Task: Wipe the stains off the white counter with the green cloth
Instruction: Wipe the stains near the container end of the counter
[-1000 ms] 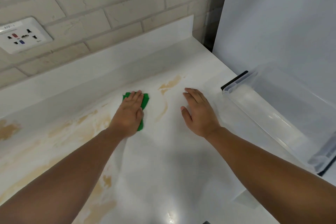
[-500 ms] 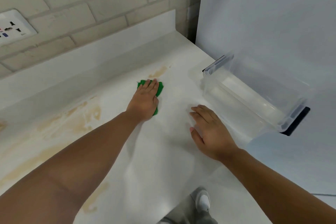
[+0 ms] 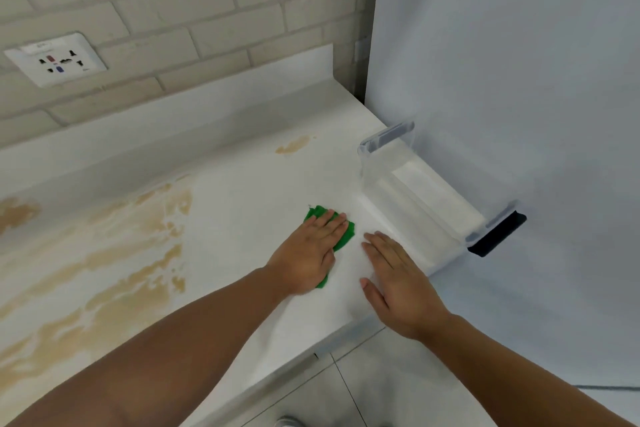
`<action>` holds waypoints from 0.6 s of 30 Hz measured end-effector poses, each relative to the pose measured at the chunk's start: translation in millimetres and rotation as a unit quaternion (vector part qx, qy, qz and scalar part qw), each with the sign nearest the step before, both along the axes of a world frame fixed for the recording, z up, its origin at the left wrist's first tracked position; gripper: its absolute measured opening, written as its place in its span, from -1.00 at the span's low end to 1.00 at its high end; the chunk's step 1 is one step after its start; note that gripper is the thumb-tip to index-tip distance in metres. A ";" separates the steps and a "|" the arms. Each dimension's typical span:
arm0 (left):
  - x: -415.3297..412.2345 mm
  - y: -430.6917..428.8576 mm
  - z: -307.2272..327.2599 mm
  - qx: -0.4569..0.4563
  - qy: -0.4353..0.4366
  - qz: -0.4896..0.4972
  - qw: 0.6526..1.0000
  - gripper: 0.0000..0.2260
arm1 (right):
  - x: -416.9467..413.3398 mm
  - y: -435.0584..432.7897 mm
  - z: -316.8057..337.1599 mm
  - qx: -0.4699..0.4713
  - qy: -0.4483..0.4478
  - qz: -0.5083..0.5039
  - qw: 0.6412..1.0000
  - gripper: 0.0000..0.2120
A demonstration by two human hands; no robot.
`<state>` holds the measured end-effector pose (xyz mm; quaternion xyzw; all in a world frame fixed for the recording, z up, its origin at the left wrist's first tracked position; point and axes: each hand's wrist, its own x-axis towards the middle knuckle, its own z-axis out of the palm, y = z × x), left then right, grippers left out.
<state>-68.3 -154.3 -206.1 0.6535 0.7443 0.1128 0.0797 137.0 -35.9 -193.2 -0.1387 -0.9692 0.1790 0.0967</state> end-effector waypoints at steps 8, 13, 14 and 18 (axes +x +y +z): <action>57.8 -59.2 2.6 0.003 -0.017 0.062 0.998 -0.51 | -2.6 10.9 5.0 -0.015 0.004 0.049 0.999 -0.46; 58.6 -98.2 4.2 -0.005 0.006 0.174 0.985 -0.50 | -4.2 20.7 5.0 0.006 -0.024 0.059 0.998 -0.39; 54.1 -103.6 3.7 -0.008 0.004 0.201 0.980 -0.49 | -3.9 22.1 5.1 0.007 -0.030 0.065 0.997 -0.38; 34.1 -93.7 1.0 -0.003 -0.011 0.348 0.937 -0.39 | -0.6 29.4 4.9 0.005 -0.042 0.075 0.996 -0.34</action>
